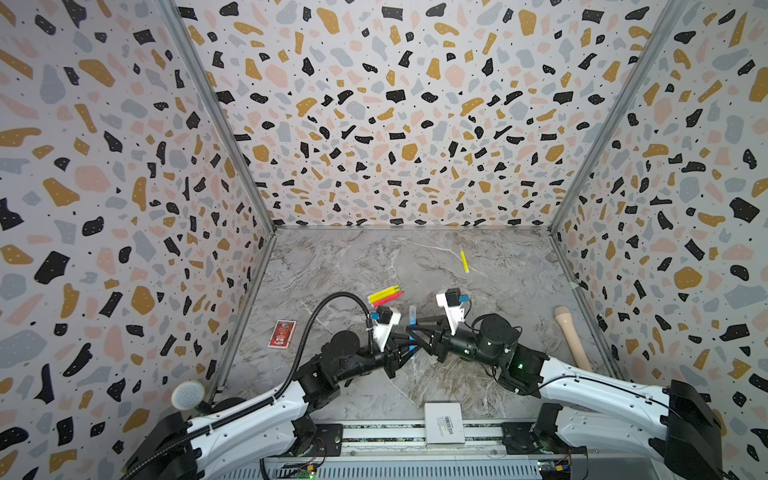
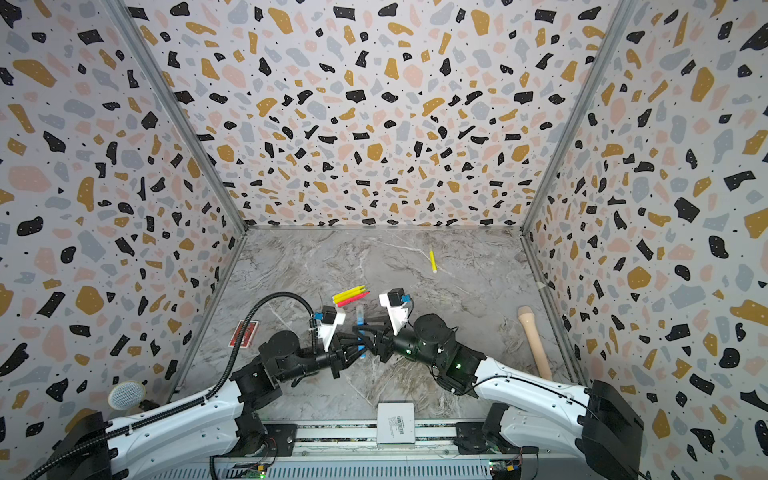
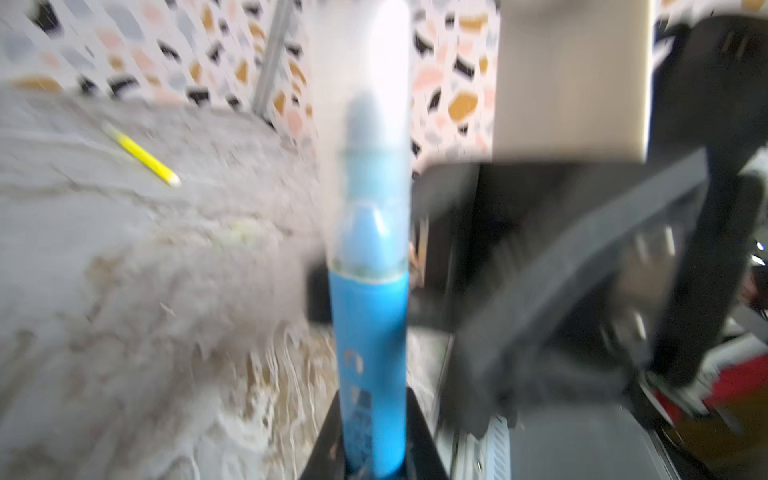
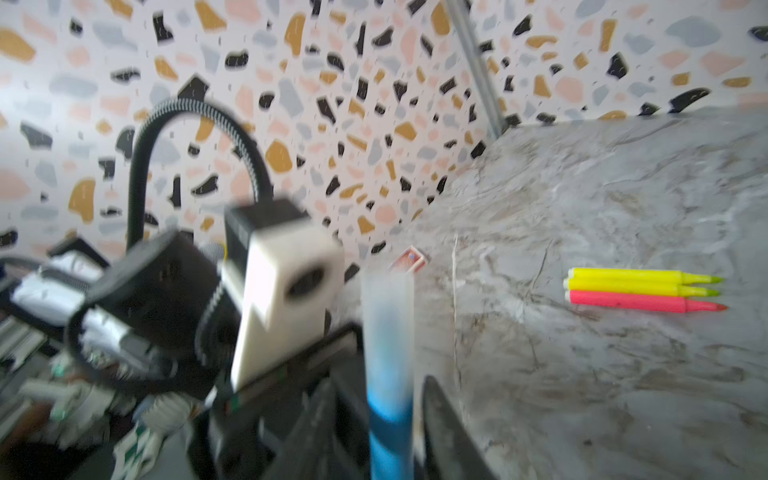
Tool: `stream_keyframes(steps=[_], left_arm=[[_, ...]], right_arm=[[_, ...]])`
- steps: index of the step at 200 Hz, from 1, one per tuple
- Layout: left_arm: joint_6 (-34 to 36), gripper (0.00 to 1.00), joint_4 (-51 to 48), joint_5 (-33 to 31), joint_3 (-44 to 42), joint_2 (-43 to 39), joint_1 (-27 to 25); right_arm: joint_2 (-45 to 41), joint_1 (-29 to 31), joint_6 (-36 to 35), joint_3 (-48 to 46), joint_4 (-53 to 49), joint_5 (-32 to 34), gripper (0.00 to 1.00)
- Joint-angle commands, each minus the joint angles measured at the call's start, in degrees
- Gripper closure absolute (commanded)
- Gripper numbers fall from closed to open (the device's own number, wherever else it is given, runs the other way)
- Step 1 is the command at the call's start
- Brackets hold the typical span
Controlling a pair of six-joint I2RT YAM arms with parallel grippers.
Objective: Insert the pens into the pen caps
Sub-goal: 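Close the right gripper on the capped blue pen while the left gripper holds it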
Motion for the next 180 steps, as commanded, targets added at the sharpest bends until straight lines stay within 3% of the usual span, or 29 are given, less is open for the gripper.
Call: stream_keyframes(steps=[1,18,65,87,119,180], left_arm=[[-0.79,1.00,14.00,0.95,1.08,0.36,0.82],[-1.16,1.00,15.36,3.28,0.49,0.02,0.82],[-1.38,1.00,15.74,6.42,0.30,-1.20,0.77],[-1.41,1.00,15.69,7.73,0.67,-0.98,0.77],[-1.80,1.00,16.72,8.98,1.11,-0.15,0.64],[-2.04,1.00,17.10,9.36,0.99,0.36,0.26]], right_arm=[[-4.91,-2.78,-4.35,5.05,-10.01,-7.17,0.49],[-8.66,-6.45,-6.83,7.78,-13.16,-9.86,0.42],[-11.74,-14.62,-8.82,8.88,-18.59,-16.65,0.42],[-10.76,-14.99,-9.23,8.65,-17.07,-20.75,0.45],[-6.44,-14.99,-10.57,10.11,-13.05,-31.63,0.46],[-0.13,-14.90,-11.74,13.89,-11.57,-36.30,0.55]])
